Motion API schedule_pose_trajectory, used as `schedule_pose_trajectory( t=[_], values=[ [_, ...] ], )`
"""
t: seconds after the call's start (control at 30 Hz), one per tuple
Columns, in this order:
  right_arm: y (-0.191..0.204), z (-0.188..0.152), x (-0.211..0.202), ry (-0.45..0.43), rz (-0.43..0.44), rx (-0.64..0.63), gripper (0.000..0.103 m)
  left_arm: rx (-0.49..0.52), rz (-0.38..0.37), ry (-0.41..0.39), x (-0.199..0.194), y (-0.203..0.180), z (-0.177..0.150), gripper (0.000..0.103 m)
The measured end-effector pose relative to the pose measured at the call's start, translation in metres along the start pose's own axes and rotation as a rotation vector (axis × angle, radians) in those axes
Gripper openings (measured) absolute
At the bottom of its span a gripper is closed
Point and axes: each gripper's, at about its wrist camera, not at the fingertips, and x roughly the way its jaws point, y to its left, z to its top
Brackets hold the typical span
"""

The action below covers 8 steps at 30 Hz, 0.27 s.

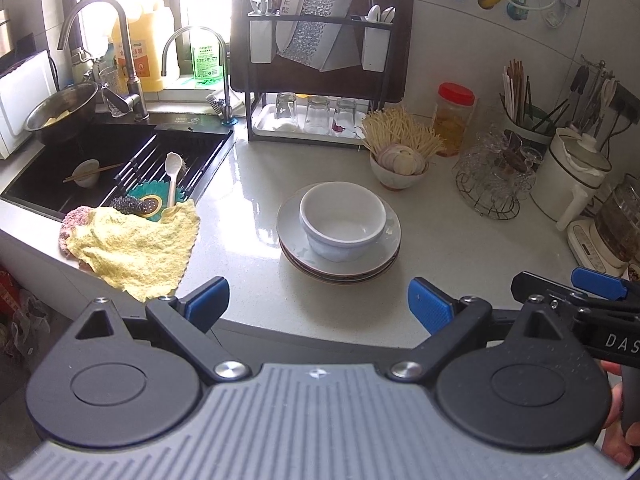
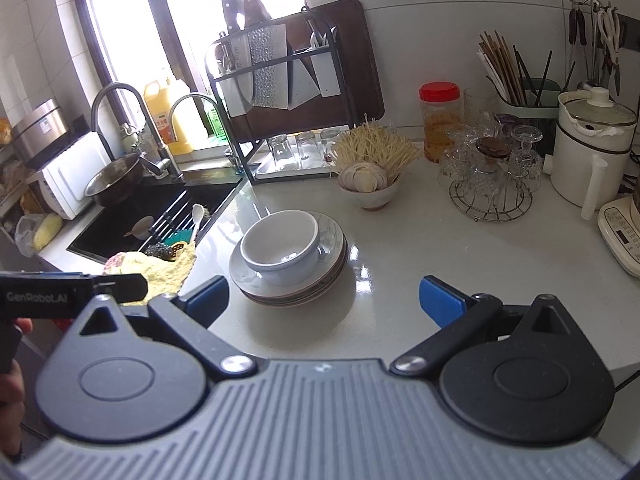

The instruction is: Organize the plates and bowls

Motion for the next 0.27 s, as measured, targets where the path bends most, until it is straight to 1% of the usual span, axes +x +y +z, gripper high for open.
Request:
schedule_pose_trajectory(
  t=[0.27],
  values=[
    [0.0031,0.004,0.0063,0.014,0.004,-0.016,0.103,-0.015,0.014,-0.005,0.0,0.0058,-0.0007,0.098]
  ],
)
